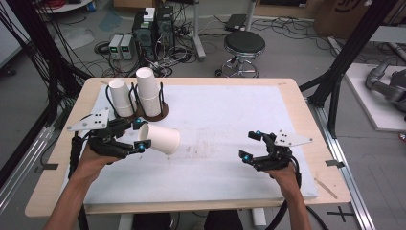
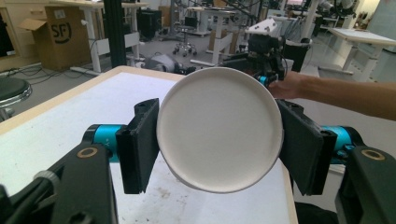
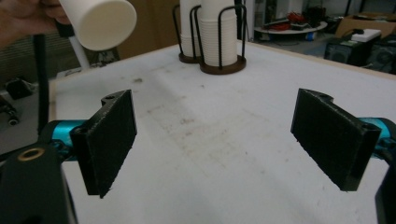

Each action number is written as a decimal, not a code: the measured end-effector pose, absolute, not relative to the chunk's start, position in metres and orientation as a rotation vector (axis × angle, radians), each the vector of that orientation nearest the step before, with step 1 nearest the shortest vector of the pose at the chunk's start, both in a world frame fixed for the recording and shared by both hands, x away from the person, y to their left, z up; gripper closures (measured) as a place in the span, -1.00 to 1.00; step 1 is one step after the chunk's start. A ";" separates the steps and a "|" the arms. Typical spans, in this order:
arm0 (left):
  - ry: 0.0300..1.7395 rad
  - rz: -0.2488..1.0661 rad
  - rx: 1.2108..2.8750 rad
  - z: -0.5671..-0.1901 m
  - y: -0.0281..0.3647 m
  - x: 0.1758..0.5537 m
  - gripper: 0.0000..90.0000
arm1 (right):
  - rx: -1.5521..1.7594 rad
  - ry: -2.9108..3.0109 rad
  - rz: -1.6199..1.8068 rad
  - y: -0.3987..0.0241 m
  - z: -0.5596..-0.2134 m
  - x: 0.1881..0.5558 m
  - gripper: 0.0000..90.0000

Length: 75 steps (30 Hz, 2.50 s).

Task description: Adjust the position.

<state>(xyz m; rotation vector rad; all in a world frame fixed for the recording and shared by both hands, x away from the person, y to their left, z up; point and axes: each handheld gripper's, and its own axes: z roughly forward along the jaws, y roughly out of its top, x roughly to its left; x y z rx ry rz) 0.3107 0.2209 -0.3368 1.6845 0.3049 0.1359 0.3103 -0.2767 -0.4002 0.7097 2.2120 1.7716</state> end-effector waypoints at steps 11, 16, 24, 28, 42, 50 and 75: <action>0.266 0.104 1.672 -0.336 0.209 0.310 -0.23 | 0.541 2.315 1.891 -0.257 -0.359 0.327 -0.67; 0.254 0.097 1.676 -0.333 0.201 0.310 -0.23 | 0.479 2.369 1.908 -0.239 -0.348 0.334 -0.67; 0.236 0.080 1.706 -0.332 0.185 0.311 -0.23 | 0.392 2.434 1.965 -0.209 -0.335 0.344 -0.67; 0.230 0.070 1.722 -0.332 0.177 0.312 -0.23 | 0.337 2.466 1.986 -0.195 -0.331 0.347 -0.67; 0.183 0.032 1.748 -0.333 0.147 0.314 -0.23 | 0.216 2.564 1.974 -0.157 -0.327 0.347 -0.67; 0.173 0.025 1.752 -0.333 0.141 0.313 -0.23 | 0.193 2.582 1.962 -0.153 -0.327 0.345 -0.67; 0.143 0.035 1.722 -0.316 0.141 0.310 -0.23 | 0.120 2.681 1.913 -0.132 -0.346 0.337 -0.65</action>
